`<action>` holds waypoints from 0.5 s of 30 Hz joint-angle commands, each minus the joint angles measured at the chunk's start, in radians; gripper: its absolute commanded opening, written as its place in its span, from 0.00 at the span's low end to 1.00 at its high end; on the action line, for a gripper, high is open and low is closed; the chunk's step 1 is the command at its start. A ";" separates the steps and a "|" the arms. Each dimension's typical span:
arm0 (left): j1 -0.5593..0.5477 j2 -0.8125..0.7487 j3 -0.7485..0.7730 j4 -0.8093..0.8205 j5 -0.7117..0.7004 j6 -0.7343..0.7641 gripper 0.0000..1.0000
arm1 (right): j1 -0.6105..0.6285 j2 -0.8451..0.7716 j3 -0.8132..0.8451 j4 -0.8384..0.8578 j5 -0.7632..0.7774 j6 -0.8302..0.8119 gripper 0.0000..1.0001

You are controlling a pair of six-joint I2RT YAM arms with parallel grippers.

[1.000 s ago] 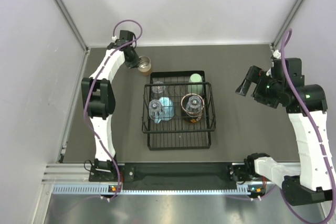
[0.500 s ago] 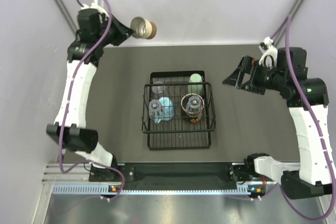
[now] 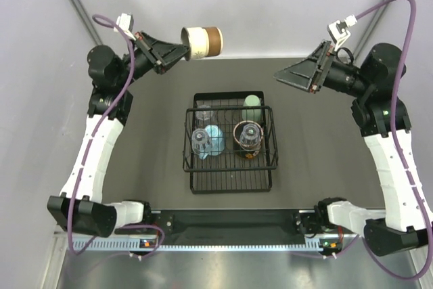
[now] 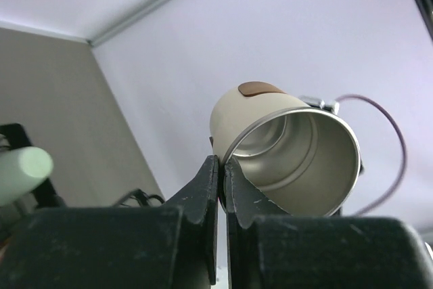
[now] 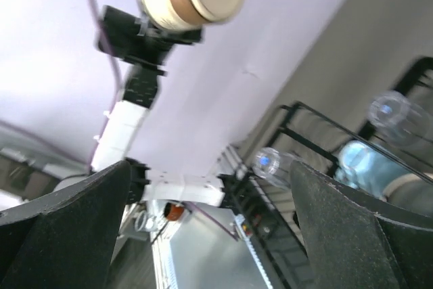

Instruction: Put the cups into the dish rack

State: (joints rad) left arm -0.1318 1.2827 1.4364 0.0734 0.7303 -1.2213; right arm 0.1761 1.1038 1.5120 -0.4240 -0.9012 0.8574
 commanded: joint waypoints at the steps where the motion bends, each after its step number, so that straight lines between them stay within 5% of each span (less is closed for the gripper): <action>1: -0.015 -0.112 -0.043 0.285 0.061 -0.142 0.00 | 0.057 0.010 0.017 0.303 -0.079 0.152 1.00; 8: -0.040 -0.183 -0.148 0.384 0.058 -0.239 0.00 | 0.259 0.119 0.115 0.326 0.005 0.134 1.00; 15: -0.055 -0.249 -0.248 0.433 0.031 -0.286 0.00 | 0.315 0.206 0.200 0.358 0.013 0.153 1.00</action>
State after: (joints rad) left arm -0.1745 1.0550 1.2240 0.3923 0.7765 -1.4498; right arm 0.4625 1.2961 1.6371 -0.1520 -0.9016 0.9958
